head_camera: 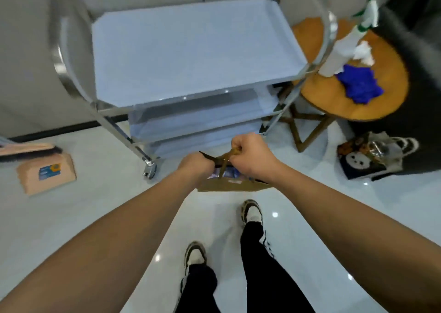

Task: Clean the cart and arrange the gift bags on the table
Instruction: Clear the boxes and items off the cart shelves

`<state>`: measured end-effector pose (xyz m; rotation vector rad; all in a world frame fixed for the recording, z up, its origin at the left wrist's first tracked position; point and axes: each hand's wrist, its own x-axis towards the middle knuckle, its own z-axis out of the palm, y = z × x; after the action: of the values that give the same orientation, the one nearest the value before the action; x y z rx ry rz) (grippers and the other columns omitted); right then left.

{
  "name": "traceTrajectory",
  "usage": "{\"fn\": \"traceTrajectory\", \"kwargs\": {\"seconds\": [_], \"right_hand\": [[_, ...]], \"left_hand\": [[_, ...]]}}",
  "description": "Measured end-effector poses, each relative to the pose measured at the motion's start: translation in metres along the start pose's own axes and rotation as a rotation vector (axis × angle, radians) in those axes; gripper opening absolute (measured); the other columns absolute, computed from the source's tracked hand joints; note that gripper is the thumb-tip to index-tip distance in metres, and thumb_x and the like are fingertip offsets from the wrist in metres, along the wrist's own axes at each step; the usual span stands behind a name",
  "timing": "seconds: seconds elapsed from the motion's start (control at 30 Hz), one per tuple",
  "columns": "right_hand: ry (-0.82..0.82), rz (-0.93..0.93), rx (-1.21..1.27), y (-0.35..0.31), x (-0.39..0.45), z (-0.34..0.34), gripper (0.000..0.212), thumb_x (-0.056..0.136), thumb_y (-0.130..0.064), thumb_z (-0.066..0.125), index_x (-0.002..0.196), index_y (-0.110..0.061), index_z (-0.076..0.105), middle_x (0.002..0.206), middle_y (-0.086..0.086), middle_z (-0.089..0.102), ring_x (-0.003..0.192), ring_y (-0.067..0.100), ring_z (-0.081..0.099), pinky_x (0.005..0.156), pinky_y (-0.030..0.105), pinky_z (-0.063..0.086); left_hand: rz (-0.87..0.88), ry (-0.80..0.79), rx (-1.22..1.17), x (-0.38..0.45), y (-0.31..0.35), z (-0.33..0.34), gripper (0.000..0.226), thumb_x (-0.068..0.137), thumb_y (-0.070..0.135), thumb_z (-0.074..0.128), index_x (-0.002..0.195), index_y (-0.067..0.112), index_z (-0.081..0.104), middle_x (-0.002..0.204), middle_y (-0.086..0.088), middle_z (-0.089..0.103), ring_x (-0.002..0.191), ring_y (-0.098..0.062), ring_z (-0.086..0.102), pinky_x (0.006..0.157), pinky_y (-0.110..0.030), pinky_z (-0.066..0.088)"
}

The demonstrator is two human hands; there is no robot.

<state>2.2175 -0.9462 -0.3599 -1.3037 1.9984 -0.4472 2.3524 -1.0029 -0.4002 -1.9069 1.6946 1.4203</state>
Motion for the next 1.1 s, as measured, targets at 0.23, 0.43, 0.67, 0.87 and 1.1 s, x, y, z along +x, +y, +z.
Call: {"fn": "traceTrajectory", "kwargs": {"seconds": [0.23, 0.43, 0.67, 0.87, 1.1], "right_hand": [[0.464, -0.011, -0.009, -0.037, -0.121, -0.182, 0.034, 0.069, 0.005, 0.053, 0.052, -0.017, 0.033, 0.052, 0.004, 0.035, 0.054, 0.018, 0.037, 0.049, 0.034, 0.029], [0.88, 0.083, -0.023, -0.007, -0.248, -0.292, 0.026, 0.07, -0.001, 0.055, 0.055, -0.016, 0.041, 0.055, 0.005, 0.043, 0.056, 0.022, 0.04, 0.05, 0.033, 0.031], [1.246, 0.31, -0.013, 0.09, -0.422, -0.347, 0.018, 0.076, -0.003, 0.057, 0.062, -0.014, 0.052, 0.063, 0.004, 0.052, 0.065, 0.024, 0.051, 0.054, 0.038, 0.044], [1.426, 0.531, 0.062, 0.182, -0.572, -0.347, 0.026, 0.076, -0.001, 0.055, 0.058, -0.016, 0.044, 0.06, 0.002, 0.047, 0.062, 0.021, 0.046, 0.052, 0.033, 0.034], [1.493, 0.851, 0.092, 0.282, -0.712, -0.314, 0.02, 0.075, 0.001, 0.053, 0.062, -0.014, 0.048, 0.069, 0.008, 0.055, 0.073, 0.026, 0.055, 0.057, 0.034, 0.041]], "left_hand": [[0.395, 0.009, 0.21, -0.148, 0.164, -0.03, 0.01, 0.085, 0.01, 0.064, 0.079, 0.003, 0.067, 0.076, -0.016, 0.074, 0.061, -0.029, 0.069, 0.056, -0.034, 0.057], [0.756, 0.087, 0.36, -0.271, 0.269, 0.029, 0.013, 0.087, 0.015, 0.055, 0.089, 0.005, 0.063, 0.078, -0.017, 0.07, 0.068, -0.032, 0.07, 0.059, -0.035, 0.062], [1.153, 0.097, 0.651, -0.409, 0.337, 0.196, 0.013, 0.094, 0.02, 0.054, 0.088, 0.012, 0.06, 0.084, -0.01, 0.065, 0.075, -0.023, 0.066, 0.068, -0.034, 0.059], [1.494, 0.078, 0.855, -0.518, 0.327, 0.367, 0.011, 0.093, 0.019, 0.06, 0.082, 0.016, 0.06, 0.08, -0.004, 0.061, 0.069, -0.019, 0.059, 0.052, -0.03, 0.042], [1.761, -0.068, 1.081, -0.624, 0.288, 0.534, 0.012, 0.092, 0.018, 0.058, 0.082, 0.016, 0.053, 0.083, -0.004, 0.056, 0.076, -0.023, 0.058, 0.056, -0.03, 0.044]]}}
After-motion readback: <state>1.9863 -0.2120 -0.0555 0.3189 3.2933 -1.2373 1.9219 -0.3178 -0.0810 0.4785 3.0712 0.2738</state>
